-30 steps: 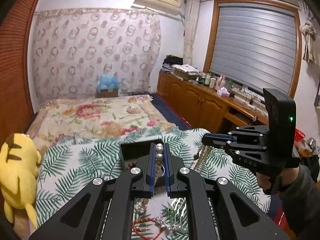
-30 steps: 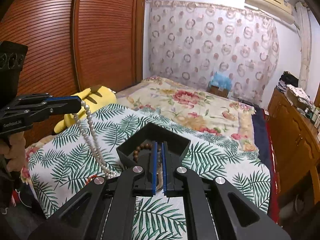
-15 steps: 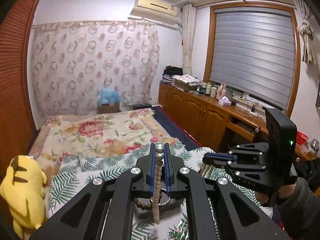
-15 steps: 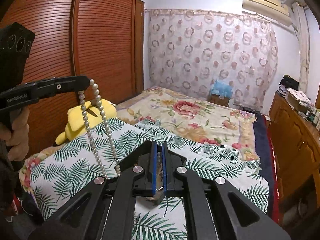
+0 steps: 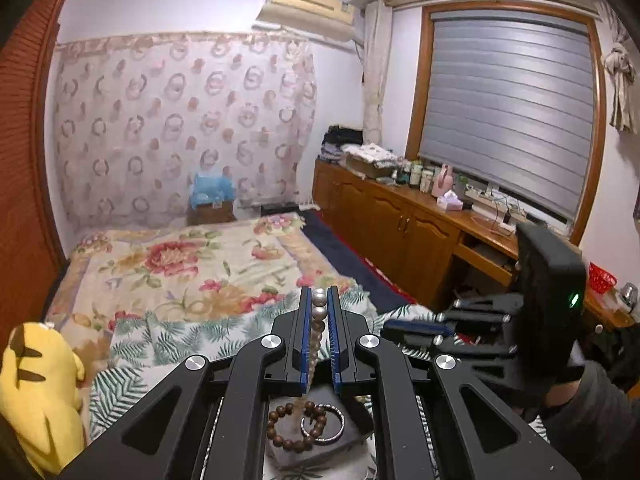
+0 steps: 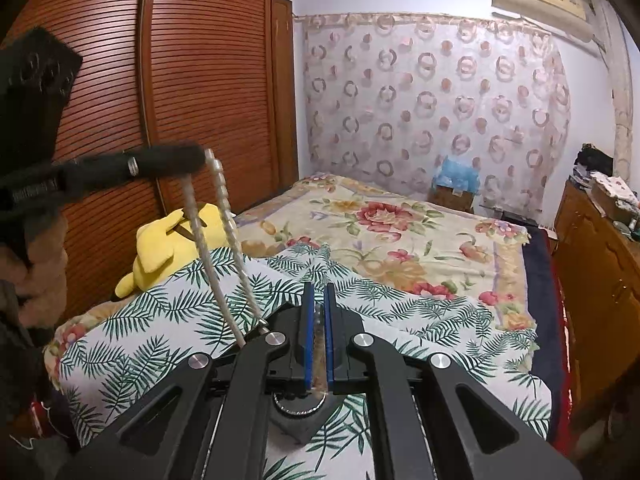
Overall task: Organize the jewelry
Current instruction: 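Lift the pearl strands with both tools and carry them over the black box, then open both tools to drop the pearl strands into the box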
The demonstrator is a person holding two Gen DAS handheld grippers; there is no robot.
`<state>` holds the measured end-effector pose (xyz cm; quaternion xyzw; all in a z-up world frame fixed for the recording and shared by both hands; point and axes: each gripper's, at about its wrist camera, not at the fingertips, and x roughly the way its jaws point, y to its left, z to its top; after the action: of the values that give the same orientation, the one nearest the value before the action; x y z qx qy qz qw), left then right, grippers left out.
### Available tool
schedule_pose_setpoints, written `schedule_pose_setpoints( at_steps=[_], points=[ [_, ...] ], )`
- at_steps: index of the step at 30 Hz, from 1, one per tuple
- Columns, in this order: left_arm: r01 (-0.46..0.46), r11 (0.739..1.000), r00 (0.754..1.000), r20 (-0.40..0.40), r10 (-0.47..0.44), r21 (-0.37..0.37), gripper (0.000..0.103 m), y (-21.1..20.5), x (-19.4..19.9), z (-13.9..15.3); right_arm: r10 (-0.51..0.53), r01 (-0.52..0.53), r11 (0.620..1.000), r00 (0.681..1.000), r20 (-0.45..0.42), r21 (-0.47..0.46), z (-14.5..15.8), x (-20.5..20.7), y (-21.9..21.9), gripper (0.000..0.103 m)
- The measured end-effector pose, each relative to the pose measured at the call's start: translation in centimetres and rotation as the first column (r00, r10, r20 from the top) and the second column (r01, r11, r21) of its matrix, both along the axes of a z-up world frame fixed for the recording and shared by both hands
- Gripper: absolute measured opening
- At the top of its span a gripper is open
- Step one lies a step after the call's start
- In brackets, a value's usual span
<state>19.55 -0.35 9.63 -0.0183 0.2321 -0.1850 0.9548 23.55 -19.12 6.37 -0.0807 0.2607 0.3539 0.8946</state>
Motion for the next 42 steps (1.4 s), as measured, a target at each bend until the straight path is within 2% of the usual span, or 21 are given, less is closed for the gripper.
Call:
schedule_pose_setpoints(
  at_steps=[6, 10, 18, 20, 22, 25, 30, 32, 36, 42],
  points=[
    [0.01, 1.0, 0.994, -0.11, -0.012, -0.026, 0.007, 0.3, 2.1, -4.9, 0.036, -0.036, 0.999, 0.999, -0.004, -0.006, -0.7, 1.3, 0.9, 0.005],
    [0.004, 1.0, 0.987, -0.158, -0.008, -0.023, 0.007, 0.4, 2.7, -7.8, 0.04, -0.041, 0.999, 0.999, -0.023, -0.035, -2.5, 2.6, 1.9, 0.005],
    [-0.038, 0.999, 0.981, -0.192, 0.039, 0.007, 0.008, 1.7, 2.0, -10.6, 0.006, -0.014, 0.998, 0.994, -0.113, -0.066, -6.9, 4.7, 3.1, 0.007],
    [-0.052, 0.999, 0.98, -0.193, 0.054, 0.015, 0.021, 2.1, 1.3, -11.0, -0.003, -0.006, 0.998, 0.993, -0.119, -0.07, -7.5, 4.8, 3.2, 0.007],
    [-0.062, 0.998, 0.98, -0.189, 0.065, 0.025, 0.025, 2.3, 0.7, -11.3, -0.007, -0.001, 0.998, 0.993, -0.12, -0.07, -7.7, 4.5, 3.2, 0.007],
    [-0.072, 0.997, 0.978, -0.196, 0.076, 0.029, 0.027, 2.8, -0.4, -11.8, -0.019, 0.012, 0.998, 0.993, -0.12, -0.064, -7.6, 4.0, 2.9, 0.007],
    [-0.079, 0.996, 0.976, -0.198, 0.086, 0.039, 0.029, 3.2, -2.4, -12.5, -0.032, 0.027, 0.999, 0.992, -0.12, -0.048, -7.9, 1.5, 2.0, 0.007],
    [-0.081, 0.996, 0.976, -0.198, 0.089, 0.049, 0.033, 3.2, -3.3, -12.8, -0.039, 0.032, 0.998, 0.992, -0.12, -0.052, -8.4, -0.4, 1.6, 0.007],
    [-0.068, 0.996, 0.975, -0.206, 0.078, 0.056, 0.034, 3.0, -5.2, -13.6, -0.047, 0.04, 0.997, 0.992, -0.119, -0.062, -9.5, -3.7, 0.9, 0.007],
    [-0.053, 0.996, 0.973, -0.219, 0.069, 0.075, 0.039, 2.5, -8.4, -15.3, -0.051, 0.04, 0.997, 0.984, -0.171, -0.068, -12.1, -8.3, 0.2, 0.008]
  ],
)
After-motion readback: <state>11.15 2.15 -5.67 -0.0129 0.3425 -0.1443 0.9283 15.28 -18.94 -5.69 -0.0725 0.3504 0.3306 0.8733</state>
